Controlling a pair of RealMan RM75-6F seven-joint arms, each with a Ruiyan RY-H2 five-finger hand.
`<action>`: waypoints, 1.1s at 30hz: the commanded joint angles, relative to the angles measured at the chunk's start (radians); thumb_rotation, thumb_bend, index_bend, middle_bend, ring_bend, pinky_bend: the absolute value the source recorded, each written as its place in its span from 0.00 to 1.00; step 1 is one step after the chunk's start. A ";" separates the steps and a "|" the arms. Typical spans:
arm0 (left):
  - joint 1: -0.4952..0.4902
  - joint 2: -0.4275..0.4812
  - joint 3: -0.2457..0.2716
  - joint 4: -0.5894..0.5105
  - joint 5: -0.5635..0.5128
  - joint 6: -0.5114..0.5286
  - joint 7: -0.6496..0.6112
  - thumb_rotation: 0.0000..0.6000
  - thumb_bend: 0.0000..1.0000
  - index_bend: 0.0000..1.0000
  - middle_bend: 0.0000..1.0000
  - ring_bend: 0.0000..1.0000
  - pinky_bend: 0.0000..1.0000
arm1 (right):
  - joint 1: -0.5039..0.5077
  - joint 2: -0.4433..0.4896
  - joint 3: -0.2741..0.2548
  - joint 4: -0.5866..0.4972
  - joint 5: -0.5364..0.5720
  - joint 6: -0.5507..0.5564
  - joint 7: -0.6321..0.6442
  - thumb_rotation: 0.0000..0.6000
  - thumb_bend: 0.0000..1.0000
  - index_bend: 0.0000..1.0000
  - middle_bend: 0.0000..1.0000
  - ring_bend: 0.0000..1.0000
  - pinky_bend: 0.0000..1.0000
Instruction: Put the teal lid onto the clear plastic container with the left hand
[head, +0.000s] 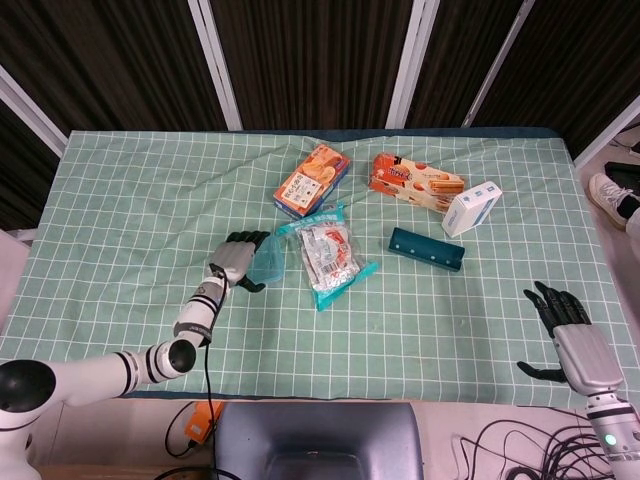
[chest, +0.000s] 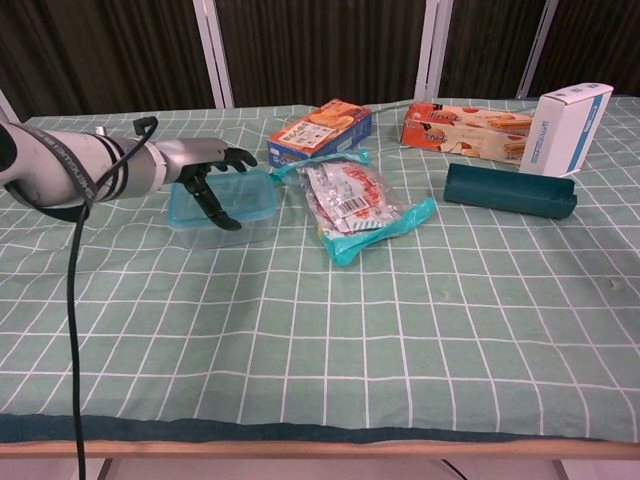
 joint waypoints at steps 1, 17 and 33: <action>-0.002 0.002 0.000 0.000 0.002 -0.002 -0.007 1.00 0.23 0.00 0.07 0.00 0.00 | 0.000 0.000 0.000 0.000 0.000 -0.001 0.000 1.00 0.16 0.00 0.00 0.00 0.00; 0.012 0.009 0.000 -0.011 0.077 0.015 -0.055 1.00 0.23 0.00 0.01 0.00 0.00 | 0.000 0.000 -0.001 -0.001 0.000 -0.002 -0.002 1.00 0.16 0.00 0.00 0.00 0.00; 0.033 0.032 0.012 -0.112 0.207 0.129 -0.030 1.00 0.23 0.00 0.01 0.00 0.00 | 0.000 0.000 -0.003 -0.001 -0.006 0.000 -0.006 1.00 0.16 0.00 0.00 0.00 0.00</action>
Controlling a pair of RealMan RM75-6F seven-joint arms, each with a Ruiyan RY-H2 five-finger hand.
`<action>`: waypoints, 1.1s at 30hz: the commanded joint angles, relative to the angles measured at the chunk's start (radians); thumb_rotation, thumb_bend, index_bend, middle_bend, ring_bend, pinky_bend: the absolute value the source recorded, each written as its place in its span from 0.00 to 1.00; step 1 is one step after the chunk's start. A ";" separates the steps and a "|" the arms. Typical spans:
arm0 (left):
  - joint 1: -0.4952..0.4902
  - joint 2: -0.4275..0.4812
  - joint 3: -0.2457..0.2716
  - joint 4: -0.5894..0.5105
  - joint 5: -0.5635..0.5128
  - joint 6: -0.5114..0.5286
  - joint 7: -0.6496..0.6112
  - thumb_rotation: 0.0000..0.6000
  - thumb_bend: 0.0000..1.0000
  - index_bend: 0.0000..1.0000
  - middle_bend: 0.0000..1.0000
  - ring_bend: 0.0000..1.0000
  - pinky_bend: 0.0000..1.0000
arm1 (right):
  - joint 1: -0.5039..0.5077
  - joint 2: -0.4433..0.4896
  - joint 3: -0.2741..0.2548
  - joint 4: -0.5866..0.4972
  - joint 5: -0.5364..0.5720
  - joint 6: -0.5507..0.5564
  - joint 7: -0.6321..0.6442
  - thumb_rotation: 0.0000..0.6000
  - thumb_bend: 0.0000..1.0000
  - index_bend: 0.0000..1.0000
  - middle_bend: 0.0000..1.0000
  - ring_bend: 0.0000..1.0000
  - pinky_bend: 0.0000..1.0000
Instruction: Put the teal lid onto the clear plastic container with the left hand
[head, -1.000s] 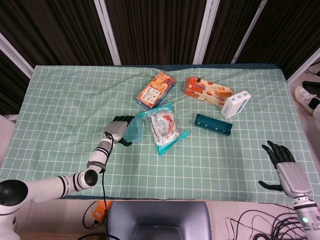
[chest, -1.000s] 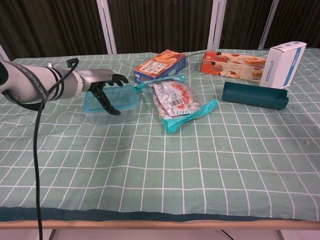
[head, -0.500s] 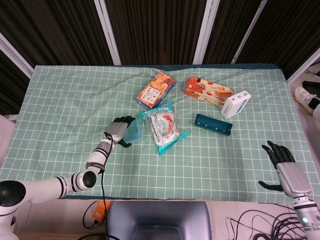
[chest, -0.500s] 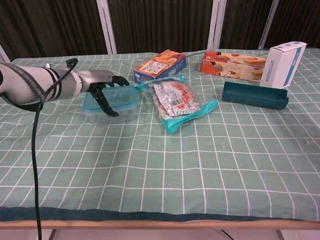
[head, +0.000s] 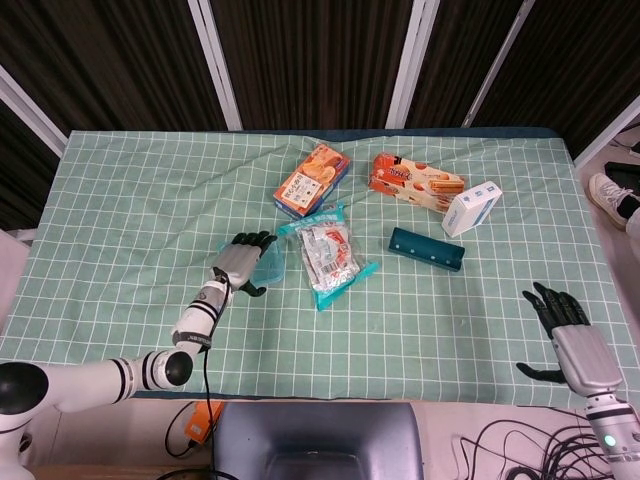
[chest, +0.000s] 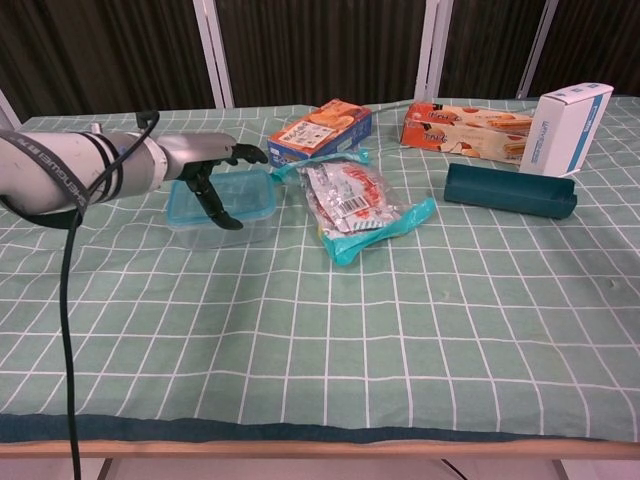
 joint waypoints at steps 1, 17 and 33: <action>0.014 0.020 0.011 -0.058 0.058 0.059 0.021 1.00 0.23 0.00 0.01 0.00 0.00 | 0.000 0.000 0.000 0.001 -0.001 0.001 0.000 1.00 0.16 0.00 0.00 0.00 0.00; 0.225 0.072 0.140 -0.265 0.344 0.381 0.100 1.00 0.22 0.00 0.25 0.00 0.00 | 0.003 -0.009 -0.015 -0.008 -0.035 0.001 -0.020 1.00 0.16 0.00 0.00 0.00 0.00; 0.266 0.063 0.105 -0.241 0.335 0.330 0.142 1.00 0.22 0.00 0.25 0.00 0.00 | 0.005 -0.008 -0.013 -0.007 -0.028 -0.001 -0.020 1.00 0.16 0.00 0.00 0.00 0.00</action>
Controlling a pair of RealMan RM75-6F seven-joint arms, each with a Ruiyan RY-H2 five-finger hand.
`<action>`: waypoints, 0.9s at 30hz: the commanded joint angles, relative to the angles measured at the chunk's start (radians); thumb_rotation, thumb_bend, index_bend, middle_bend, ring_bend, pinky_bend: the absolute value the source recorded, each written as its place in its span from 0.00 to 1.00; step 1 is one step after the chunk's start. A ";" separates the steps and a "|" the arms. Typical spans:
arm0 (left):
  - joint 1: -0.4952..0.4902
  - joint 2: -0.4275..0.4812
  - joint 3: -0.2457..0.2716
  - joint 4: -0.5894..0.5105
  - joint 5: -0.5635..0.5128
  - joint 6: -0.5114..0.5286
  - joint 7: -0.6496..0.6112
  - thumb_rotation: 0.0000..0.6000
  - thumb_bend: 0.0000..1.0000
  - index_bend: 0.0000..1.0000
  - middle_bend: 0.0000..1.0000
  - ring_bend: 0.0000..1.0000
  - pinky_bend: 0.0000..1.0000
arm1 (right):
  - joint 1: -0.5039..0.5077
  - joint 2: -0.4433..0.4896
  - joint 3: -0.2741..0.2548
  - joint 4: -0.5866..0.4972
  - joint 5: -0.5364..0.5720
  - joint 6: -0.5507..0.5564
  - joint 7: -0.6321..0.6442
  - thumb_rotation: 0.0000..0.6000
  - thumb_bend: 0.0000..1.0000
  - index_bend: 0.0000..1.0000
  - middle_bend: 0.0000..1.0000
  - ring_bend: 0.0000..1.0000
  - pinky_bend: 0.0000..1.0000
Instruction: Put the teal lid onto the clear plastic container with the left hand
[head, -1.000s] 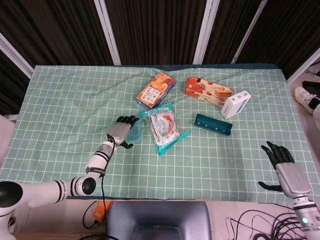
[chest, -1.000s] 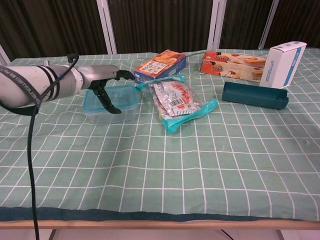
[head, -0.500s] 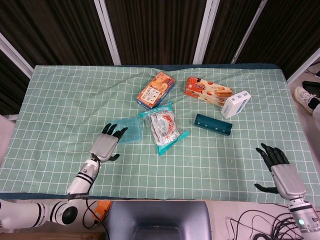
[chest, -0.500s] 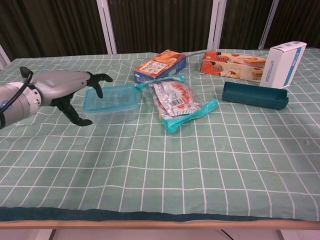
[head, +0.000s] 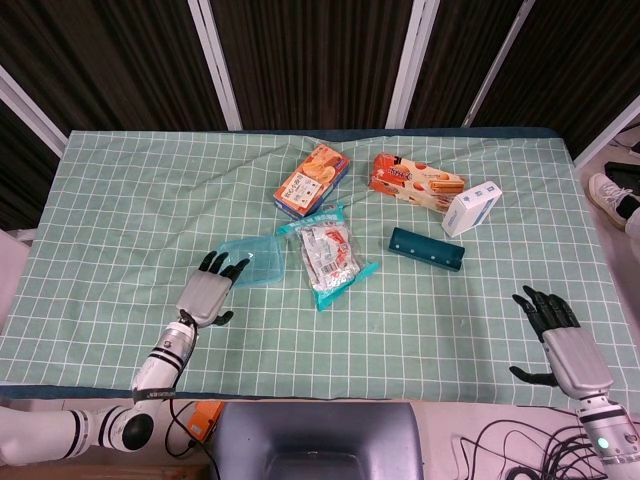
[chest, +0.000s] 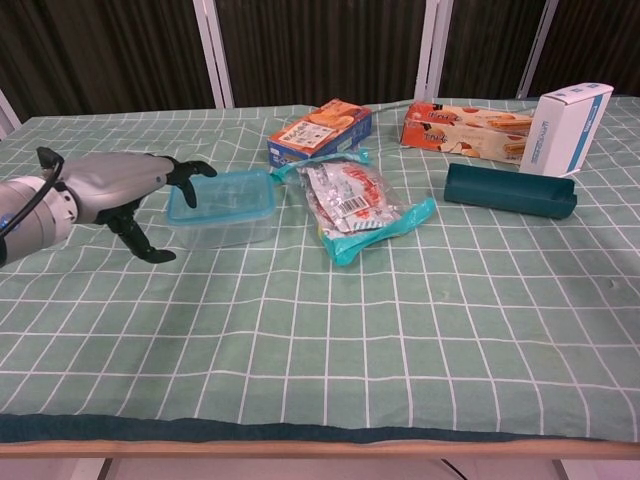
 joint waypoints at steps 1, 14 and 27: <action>0.004 -0.002 -0.006 0.004 -0.002 -0.007 0.003 1.00 0.22 0.00 0.25 0.00 0.00 | 0.000 -0.001 -0.001 0.000 -0.001 -0.001 -0.002 1.00 0.16 0.00 0.00 0.00 0.00; 0.017 -0.011 -0.020 0.012 -0.010 -0.043 0.035 1.00 0.22 0.00 0.25 0.00 0.00 | 0.001 0.001 0.000 -0.001 0.002 -0.002 -0.002 1.00 0.16 0.00 0.00 0.00 0.00; 0.025 -0.024 -0.028 0.019 -0.016 -0.060 0.059 1.00 0.22 0.00 0.26 0.00 0.00 | 0.000 0.001 0.000 -0.001 0.002 0.002 -0.001 1.00 0.16 0.00 0.00 0.00 0.00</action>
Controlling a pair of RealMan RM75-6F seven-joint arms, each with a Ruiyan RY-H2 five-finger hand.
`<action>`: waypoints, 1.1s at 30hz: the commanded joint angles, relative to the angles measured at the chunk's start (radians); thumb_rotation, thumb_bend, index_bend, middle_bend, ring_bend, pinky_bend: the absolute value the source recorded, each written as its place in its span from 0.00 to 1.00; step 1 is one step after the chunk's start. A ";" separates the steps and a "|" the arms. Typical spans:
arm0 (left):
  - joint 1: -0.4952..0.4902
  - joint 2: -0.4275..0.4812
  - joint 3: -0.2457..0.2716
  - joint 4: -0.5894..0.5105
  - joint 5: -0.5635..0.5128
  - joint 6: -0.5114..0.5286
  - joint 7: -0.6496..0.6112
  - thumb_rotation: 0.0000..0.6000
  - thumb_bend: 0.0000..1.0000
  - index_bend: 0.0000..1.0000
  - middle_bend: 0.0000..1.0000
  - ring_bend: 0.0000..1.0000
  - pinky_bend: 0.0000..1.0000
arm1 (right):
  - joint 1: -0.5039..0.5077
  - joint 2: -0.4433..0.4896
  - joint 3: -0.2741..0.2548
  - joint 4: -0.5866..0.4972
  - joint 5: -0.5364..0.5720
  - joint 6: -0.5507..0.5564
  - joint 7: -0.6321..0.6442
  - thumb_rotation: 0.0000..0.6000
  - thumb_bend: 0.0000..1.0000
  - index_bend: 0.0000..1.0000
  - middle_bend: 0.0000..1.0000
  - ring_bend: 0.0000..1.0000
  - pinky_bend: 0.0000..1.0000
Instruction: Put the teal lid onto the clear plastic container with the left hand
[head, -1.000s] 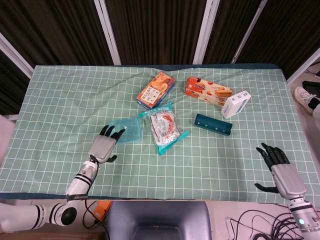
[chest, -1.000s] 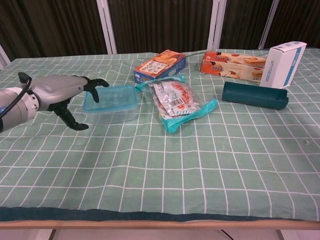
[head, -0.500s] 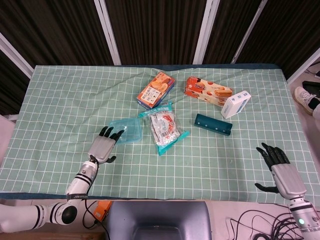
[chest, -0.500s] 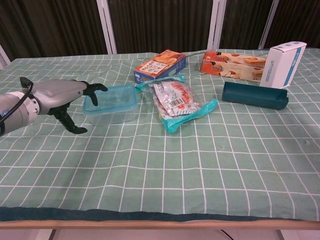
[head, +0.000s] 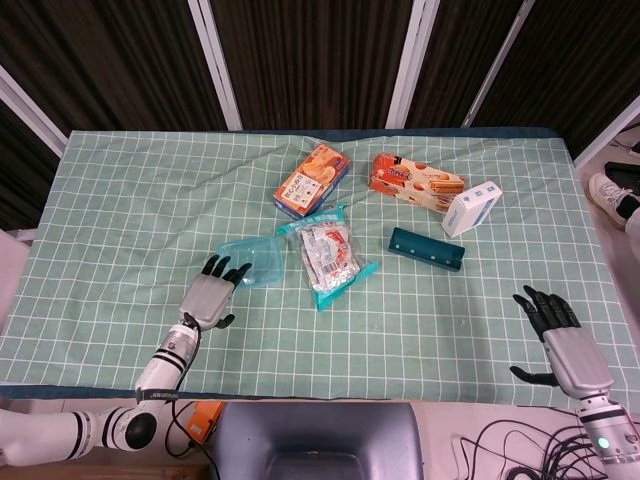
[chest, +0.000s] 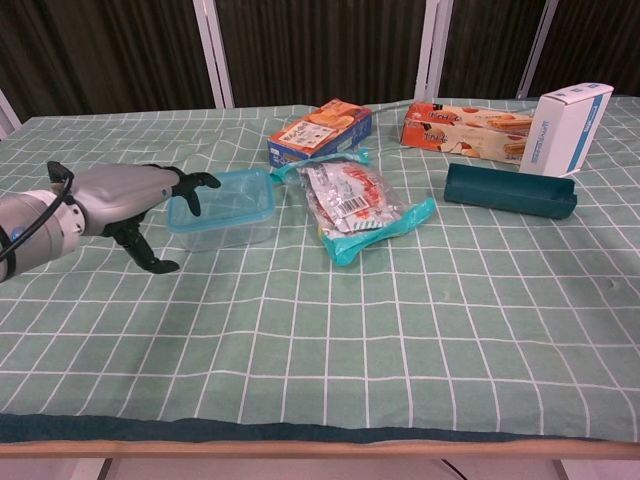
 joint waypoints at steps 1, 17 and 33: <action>0.001 -0.003 -0.001 0.005 -0.002 -0.005 0.001 1.00 0.22 0.00 0.26 0.00 0.00 | 0.000 0.000 0.000 0.000 0.000 0.000 0.000 1.00 0.16 0.00 0.00 0.00 0.00; 0.019 0.001 -0.050 0.016 0.114 0.042 -0.066 1.00 0.23 0.00 0.23 0.00 0.00 | -0.001 0.001 -0.001 -0.001 -0.003 0.002 0.001 1.00 0.16 0.00 0.00 0.00 0.00; -0.060 -0.044 -0.158 0.178 -0.070 -0.119 -0.112 1.00 0.40 0.00 0.24 0.00 0.00 | -0.003 0.008 0.000 0.000 0.002 0.005 0.016 1.00 0.16 0.00 0.00 0.00 0.00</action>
